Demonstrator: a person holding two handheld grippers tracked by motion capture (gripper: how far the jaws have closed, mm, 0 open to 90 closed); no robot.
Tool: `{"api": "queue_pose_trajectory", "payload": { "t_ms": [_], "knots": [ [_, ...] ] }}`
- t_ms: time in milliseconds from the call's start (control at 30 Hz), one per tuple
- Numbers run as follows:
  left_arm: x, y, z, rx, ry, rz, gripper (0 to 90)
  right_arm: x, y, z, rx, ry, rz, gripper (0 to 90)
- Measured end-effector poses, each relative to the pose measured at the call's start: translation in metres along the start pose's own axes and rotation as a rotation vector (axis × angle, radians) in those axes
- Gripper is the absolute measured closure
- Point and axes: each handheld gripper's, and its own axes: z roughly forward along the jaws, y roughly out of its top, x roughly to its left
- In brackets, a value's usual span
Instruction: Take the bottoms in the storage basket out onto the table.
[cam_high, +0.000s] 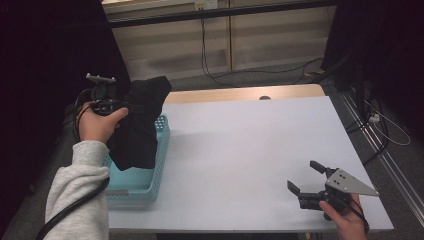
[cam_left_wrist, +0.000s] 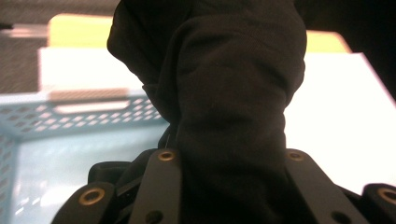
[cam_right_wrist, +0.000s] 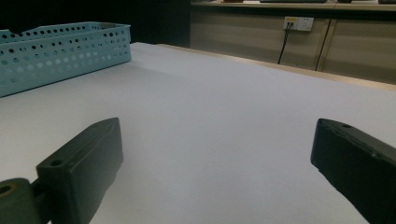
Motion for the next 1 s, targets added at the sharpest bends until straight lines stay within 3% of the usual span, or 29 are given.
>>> {"api": "queue_pose_trajectory", "payload": {
  "t_ms": [33, 233, 467, 633, 767, 1000],
  "knots": [
    [-0.010, 0.003, 0.001, -0.013, -0.020, 0.015, 72.0, 0.001, 0.001, 0.000, -0.006, -0.004, 0.006, 1.5],
    [-0.033, 0.003, 0.012, -0.021, -0.071, 0.030, 72.1, 0.000, -0.001, 0.001, 0.006, -0.002, 0.009, 1.5],
    [-0.051, -0.008, 0.030, -0.020, -0.123, 0.048, 72.0, 0.000, 0.000, 0.001, 0.003, 0.002, 0.002, 1.5],
    [-0.067, -0.022, 0.048, -0.025, -0.169, 0.076, 72.0, 0.000, -0.001, 0.001, 0.005, 0.001, 0.008, 1.5],
    [-0.084, -0.040, 0.075, -0.010, -0.221, 0.091, 72.0, 0.001, 0.000, 0.001, 0.006, 0.005, 0.000, 1.5],
    [-0.101, -0.060, 0.103, 0.009, -0.253, 0.123, 71.8, 0.000, -0.001, 0.001, 0.009, 0.010, 0.009, 1.5]
  ]
}}
